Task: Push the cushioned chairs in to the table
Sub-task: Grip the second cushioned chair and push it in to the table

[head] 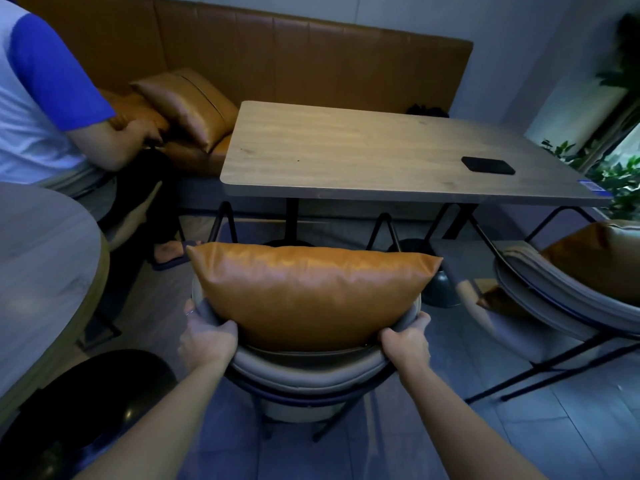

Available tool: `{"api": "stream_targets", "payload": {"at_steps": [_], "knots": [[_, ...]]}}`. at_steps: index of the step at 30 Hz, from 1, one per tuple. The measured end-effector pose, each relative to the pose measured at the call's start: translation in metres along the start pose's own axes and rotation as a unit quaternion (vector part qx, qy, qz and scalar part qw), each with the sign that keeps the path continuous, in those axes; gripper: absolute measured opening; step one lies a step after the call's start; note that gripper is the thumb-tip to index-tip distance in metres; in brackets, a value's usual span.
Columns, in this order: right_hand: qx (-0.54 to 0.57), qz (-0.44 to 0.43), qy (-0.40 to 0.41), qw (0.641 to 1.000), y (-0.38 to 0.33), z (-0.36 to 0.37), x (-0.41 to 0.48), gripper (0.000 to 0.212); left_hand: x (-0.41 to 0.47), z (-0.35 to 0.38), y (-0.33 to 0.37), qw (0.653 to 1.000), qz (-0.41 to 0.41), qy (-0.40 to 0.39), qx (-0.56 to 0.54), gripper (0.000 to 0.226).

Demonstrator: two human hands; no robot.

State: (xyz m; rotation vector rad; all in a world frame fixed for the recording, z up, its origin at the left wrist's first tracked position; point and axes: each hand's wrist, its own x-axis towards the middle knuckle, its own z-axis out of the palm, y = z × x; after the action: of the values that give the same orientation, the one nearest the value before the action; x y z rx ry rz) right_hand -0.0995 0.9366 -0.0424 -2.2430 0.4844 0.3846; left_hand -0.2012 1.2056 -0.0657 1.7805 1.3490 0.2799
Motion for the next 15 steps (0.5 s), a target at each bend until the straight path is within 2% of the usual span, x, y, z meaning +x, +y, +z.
{"api": "stream_targets", "payload": {"at_steps": [3,9,15], "knots": [[-0.001,0.007,-0.001,1.000,-0.003,0.002,0.004,0.072,0.003,0.002,0.002,1.000,0.000,0.002,0.004,0.077],[-0.013,0.001,-0.003,1.000,0.000,0.003,0.009,0.079,0.004,0.004,0.005,1.000,0.002,0.009,0.011,0.082],[-0.015,-0.005,0.001,1.000,0.001,0.005,0.015,0.076,0.004,0.004,0.010,1.000,0.002,0.017,0.004,0.086]]}}
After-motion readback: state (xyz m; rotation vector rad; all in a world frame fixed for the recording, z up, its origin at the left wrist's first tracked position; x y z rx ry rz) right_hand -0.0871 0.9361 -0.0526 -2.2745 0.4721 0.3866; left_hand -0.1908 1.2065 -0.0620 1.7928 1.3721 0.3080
